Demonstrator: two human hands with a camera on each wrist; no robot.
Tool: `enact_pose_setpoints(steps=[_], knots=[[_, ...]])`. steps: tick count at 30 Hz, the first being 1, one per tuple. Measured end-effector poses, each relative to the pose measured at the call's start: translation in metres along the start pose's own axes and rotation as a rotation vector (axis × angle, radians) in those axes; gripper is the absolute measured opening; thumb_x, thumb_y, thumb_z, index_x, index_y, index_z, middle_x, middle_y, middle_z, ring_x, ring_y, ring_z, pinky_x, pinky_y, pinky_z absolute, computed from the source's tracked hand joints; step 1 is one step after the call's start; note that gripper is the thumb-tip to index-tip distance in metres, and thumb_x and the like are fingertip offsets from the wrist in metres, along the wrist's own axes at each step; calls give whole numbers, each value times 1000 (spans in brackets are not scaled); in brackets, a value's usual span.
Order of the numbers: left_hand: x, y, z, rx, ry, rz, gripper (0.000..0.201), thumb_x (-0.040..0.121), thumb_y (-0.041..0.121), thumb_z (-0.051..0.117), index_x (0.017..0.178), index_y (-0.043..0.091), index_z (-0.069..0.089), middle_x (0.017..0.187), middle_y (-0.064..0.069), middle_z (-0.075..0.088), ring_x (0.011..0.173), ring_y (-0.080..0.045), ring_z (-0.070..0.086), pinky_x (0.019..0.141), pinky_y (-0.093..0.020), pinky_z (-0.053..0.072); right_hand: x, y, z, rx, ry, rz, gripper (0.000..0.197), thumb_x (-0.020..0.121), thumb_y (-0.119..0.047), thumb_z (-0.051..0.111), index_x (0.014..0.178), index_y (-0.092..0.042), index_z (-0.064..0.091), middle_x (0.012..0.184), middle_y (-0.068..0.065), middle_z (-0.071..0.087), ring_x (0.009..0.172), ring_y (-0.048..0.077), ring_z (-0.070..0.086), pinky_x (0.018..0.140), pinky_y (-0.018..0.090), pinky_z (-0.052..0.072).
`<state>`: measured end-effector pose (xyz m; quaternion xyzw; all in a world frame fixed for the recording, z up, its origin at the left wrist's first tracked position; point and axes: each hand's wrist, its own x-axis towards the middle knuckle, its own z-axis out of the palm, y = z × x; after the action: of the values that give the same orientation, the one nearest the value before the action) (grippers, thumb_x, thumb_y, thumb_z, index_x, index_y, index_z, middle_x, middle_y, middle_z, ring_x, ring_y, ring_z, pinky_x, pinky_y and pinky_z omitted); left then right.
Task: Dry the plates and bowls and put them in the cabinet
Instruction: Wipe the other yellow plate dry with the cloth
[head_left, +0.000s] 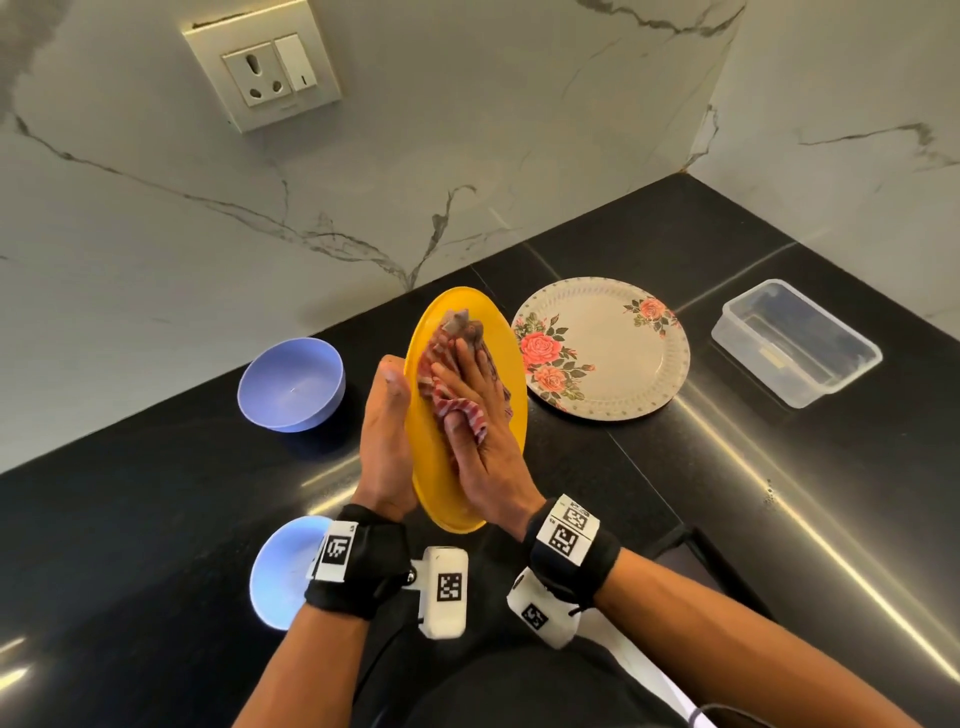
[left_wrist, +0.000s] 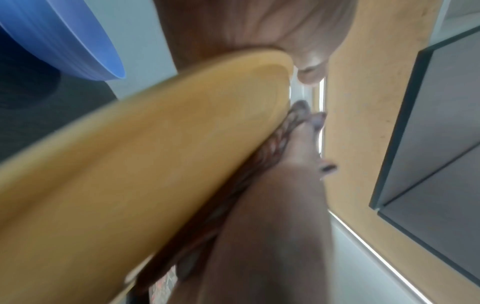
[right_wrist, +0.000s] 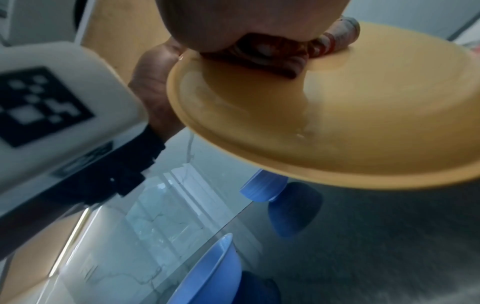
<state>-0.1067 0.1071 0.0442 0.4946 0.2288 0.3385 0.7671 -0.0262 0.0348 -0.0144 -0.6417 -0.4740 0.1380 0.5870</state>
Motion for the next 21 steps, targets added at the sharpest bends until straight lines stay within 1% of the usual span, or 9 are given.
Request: enact_pose_setpoints(steps=[1,3,7,9,11,15,18,20,21], knots=[[1,-2,-4,-9,4,-8,72,74,70,74,106,9,50,111,-11,68,106,-28,68,88,-43,58,0,7,0,22,17,84,57,100,-65,25,155,-50,17,167,-21,8,156,10,5,126,48,5],[2,-4,-12,-7,14,-8,67,66,71,79,97,17,54,106,-5,68,100,-24,69,86,-46,59,1,29,-1,81,73,269,71,94,-76,27,157,-46,17,167,-15,16,154,9,13,125,53,12],[3,-7,-18,24,21,16,62,62,77,77,91,26,56,104,4,70,97,-19,70,84,-46,60,2,70,-10,130,45,554,91,80,-92,28,157,-47,11,165,-9,25,150,16,28,122,56,22],[5,-9,-20,51,35,26,61,63,80,74,90,28,56,103,5,70,97,-19,69,86,-49,59,4,78,-16,156,12,644,99,74,-98,27,157,-46,12,163,-8,31,145,18,37,121,55,26],[6,-9,-19,84,33,27,62,64,81,72,90,27,56,101,6,69,94,-17,67,85,-46,58,7,77,-20,179,2,698,103,71,-99,26,158,-44,15,161,-6,36,143,21,41,120,55,27],[8,-8,-19,104,57,3,70,63,81,72,95,22,52,101,6,70,92,-14,70,78,-36,61,5,72,-18,196,18,678,90,83,-88,29,158,-44,11,165,-7,27,149,20,32,123,54,22],[7,-6,-16,55,81,-31,70,60,79,76,100,25,56,113,1,71,104,-24,70,84,-46,61,-1,63,-11,145,16,588,86,84,-88,34,156,-50,8,167,-12,17,153,17,21,122,59,18],[7,-5,-14,4,89,-67,73,61,75,79,108,23,57,123,-9,68,113,-33,68,89,-54,59,-1,41,-9,107,-22,480,76,91,-78,35,156,-50,8,167,-17,9,155,12,8,124,59,10],[8,-4,-14,-9,93,-83,79,65,73,79,115,17,55,130,-16,63,119,-39,64,94,-58,56,-1,29,-9,90,-60,412,69,95,-70,35,155,-53,6,167,-21,3,155,7,0,125,56,5]])
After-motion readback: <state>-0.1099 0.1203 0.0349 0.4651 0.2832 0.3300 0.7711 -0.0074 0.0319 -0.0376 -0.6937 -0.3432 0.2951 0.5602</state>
